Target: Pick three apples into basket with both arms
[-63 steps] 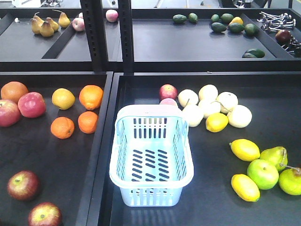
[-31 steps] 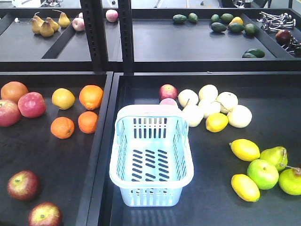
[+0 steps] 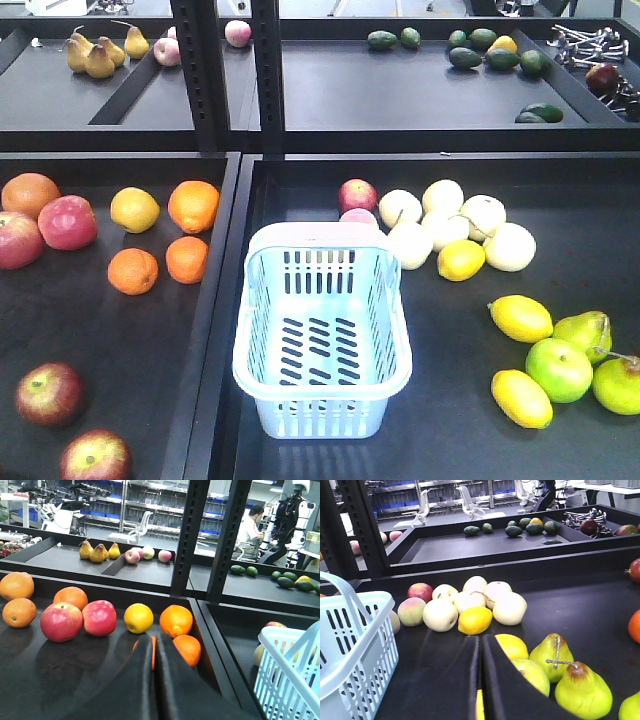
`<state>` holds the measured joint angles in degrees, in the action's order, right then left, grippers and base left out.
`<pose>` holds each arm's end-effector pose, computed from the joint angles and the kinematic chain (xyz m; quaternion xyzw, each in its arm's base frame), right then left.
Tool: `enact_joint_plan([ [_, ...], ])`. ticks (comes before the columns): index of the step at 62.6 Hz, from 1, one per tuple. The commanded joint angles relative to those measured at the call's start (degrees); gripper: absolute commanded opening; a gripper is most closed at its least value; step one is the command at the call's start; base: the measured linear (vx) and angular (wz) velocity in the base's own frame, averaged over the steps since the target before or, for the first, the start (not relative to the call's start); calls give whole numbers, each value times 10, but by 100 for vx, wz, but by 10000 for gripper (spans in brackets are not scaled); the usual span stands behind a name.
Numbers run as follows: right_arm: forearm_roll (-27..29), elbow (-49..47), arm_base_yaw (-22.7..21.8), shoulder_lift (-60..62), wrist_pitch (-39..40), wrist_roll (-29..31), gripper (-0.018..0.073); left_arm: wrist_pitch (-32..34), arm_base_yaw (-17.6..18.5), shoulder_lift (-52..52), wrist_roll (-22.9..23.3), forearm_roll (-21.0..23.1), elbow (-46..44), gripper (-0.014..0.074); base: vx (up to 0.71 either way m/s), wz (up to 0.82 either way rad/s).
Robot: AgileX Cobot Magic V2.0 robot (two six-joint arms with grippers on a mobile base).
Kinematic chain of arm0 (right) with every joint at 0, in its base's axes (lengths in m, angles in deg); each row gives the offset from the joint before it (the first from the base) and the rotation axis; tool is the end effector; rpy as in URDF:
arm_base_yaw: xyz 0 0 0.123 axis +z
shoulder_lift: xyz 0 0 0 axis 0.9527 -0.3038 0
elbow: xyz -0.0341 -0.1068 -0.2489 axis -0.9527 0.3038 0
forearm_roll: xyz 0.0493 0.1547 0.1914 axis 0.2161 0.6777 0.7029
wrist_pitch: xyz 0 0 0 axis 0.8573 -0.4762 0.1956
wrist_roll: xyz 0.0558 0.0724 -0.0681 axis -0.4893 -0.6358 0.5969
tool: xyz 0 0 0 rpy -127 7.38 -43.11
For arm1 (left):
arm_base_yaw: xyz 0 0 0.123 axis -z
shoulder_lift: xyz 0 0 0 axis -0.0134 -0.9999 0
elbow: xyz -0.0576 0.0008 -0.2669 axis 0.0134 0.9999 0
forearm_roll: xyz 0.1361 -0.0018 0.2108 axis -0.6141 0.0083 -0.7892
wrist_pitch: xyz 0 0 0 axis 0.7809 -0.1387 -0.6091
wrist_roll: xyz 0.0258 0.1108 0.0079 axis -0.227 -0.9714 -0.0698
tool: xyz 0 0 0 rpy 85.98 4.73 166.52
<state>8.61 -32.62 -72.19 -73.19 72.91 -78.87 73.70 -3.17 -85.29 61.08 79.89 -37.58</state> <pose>0.0904 -0.0024 0.1858 0.0391 0.7432 0.0210 0.6675 0.0907 0.0044 0.1973 -0.0832 0.7093 -0.0491 0.6982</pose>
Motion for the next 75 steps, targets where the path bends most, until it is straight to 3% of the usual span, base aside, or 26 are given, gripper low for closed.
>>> enact_joint_plan([
  [1, -4, 8, 0, 7, 45, 6, -4, 50, 1, 9, 5, 5, 5, -6, 0, 0],
  [13, -4, 8, 0, 7, 45, 6, -4, 50, 1, 9, 5, 41, 5, -6, 0, 0],
  [30, -4, 8, 0, 7, 45, 6, -4, 50, 1, 9, 5, 42, 5, -6, 0, 0],
  [45, -4, 8, 0, 7, 45, 6, -4, 50, 1, 9, 5, 167, 5, -6, 0, 0],
  [64, -4, 8, 0, 7, 45, 6, -4, 50, 1, 9, 5, 193, 5, -6, 0, 0],
  [75, -4, 8, 0, 7, 45, 6, -4, 60, 1, 9, 5, 297, -1, -6, 0, 0],
])
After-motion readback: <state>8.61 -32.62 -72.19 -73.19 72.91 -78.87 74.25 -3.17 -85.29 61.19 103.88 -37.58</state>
